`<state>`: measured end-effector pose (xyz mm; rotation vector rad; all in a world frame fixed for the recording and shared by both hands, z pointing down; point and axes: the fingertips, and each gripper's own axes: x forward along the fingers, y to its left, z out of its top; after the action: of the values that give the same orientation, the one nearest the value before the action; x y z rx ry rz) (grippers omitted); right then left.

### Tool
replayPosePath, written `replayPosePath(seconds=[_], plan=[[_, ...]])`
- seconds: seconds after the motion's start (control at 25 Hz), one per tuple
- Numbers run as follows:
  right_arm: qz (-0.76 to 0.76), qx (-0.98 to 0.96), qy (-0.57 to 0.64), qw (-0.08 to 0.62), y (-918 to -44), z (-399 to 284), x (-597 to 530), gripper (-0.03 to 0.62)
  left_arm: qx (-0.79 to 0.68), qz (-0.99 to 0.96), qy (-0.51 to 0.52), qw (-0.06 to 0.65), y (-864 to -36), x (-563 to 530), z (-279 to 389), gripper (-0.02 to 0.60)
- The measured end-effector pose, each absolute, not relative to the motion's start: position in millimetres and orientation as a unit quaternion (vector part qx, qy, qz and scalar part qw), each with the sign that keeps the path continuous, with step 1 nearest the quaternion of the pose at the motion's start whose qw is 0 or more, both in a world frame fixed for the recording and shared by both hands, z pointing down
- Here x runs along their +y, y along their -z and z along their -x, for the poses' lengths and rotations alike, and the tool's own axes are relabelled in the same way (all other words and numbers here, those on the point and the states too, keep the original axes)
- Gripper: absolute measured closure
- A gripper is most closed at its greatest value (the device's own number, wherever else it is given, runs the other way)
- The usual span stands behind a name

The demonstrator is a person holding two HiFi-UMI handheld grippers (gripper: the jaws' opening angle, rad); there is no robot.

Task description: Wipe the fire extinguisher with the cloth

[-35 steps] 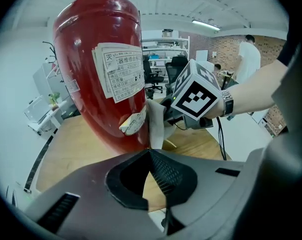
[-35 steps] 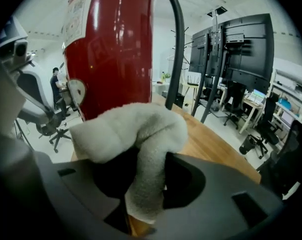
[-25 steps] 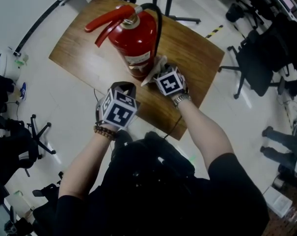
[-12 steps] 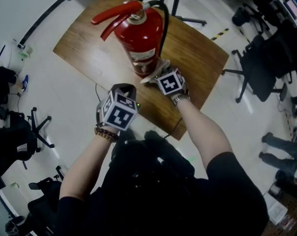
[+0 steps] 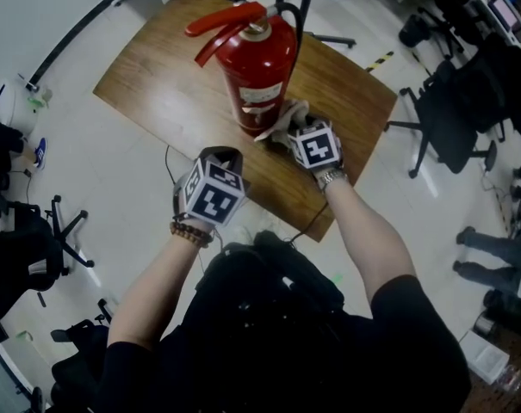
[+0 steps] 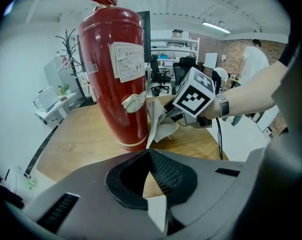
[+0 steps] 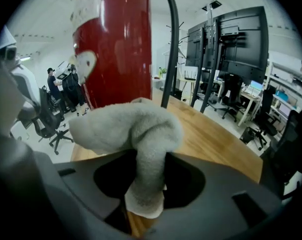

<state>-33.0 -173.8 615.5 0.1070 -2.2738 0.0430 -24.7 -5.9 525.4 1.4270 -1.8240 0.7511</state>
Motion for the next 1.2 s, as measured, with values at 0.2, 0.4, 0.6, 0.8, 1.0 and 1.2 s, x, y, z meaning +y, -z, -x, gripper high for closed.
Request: replayPosePath(seconds=[0.2, 0.4, 0.6, 0.8, 1.0, 1.2], plan=[[-0.067, -0.924, -0.019, 0.377, -563, 20, -179, 0.436, -0.698, -0.569, -0.286, 0.328, -511, -3, 21, 0.581], [-0.09, -0.936, 0.002, 0.34, -506, 11, -182, 0.436, -0.69, -0.588, -0.287, 0.309, -501, 5, 18, 0.581], [-0.112, -0.948, 0.032, 0.298, -438, 10, -188, 0.436, -0.682, -0.604, -0.283, 0.3, -495, 13, 13, 0.581], [-0.122, -0.953, 0.072, 0.269, -380, 11, -193, 0.436, -0.679, -0.615, -0.279, 0.288, -490, 14, 6, 0.581], [-0.11, -0.955, 0.116, 0.252, -340, 19, -193, 0.436, -0.687, -0.613, -0.272, 0.281, -483, 8, 3, 0.581], [-0.076, -0.957, 0.166, 0.226, -307, 34, -194, 0.436, -0.706, -0.594, -0.267, 0.277, -479, -11, 2, 0.581]])
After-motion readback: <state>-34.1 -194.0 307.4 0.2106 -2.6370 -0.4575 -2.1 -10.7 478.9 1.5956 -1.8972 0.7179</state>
